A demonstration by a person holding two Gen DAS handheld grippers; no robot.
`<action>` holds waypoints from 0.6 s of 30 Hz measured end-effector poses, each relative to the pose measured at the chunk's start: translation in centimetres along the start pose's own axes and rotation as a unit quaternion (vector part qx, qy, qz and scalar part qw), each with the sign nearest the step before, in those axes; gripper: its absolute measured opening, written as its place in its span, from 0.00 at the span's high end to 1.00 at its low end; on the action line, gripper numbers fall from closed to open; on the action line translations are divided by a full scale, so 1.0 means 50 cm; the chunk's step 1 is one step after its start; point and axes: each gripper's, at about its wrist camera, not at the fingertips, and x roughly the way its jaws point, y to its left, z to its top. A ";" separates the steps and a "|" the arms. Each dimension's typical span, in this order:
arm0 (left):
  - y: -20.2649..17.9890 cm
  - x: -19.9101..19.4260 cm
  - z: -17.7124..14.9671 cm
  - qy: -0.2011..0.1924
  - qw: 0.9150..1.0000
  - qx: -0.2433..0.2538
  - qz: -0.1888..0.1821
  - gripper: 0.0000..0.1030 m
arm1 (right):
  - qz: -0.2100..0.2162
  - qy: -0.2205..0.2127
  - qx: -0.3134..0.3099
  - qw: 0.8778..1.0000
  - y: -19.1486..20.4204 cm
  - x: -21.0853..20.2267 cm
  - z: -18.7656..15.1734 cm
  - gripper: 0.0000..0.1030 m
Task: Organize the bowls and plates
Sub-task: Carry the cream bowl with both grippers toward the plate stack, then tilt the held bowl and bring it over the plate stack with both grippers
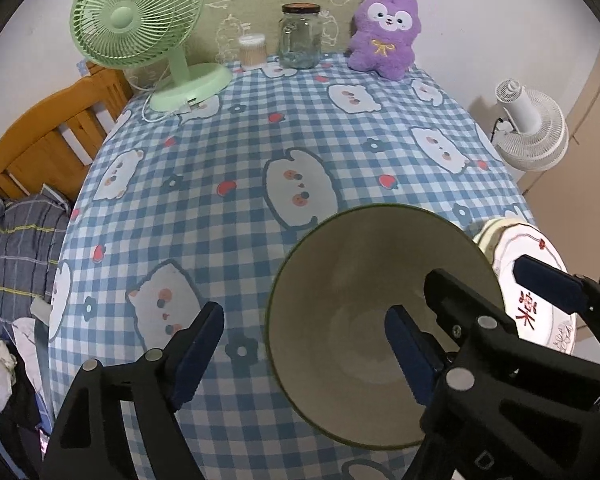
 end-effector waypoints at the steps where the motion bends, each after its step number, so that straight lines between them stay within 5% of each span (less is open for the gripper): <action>1: 0.001 0.003 0.000 0.001 1.000 -0.001 0.002 0.17 | 0.003 0.002 0.003 1.000 -0.001 0.005 0.000 0.27; 18: 0.011 0.073 0.002 0.039 0.999 -0.012 -0.007 0.15 | 0.028 0.037 0.017 0.999 -0.006 0.085 0.005 0.27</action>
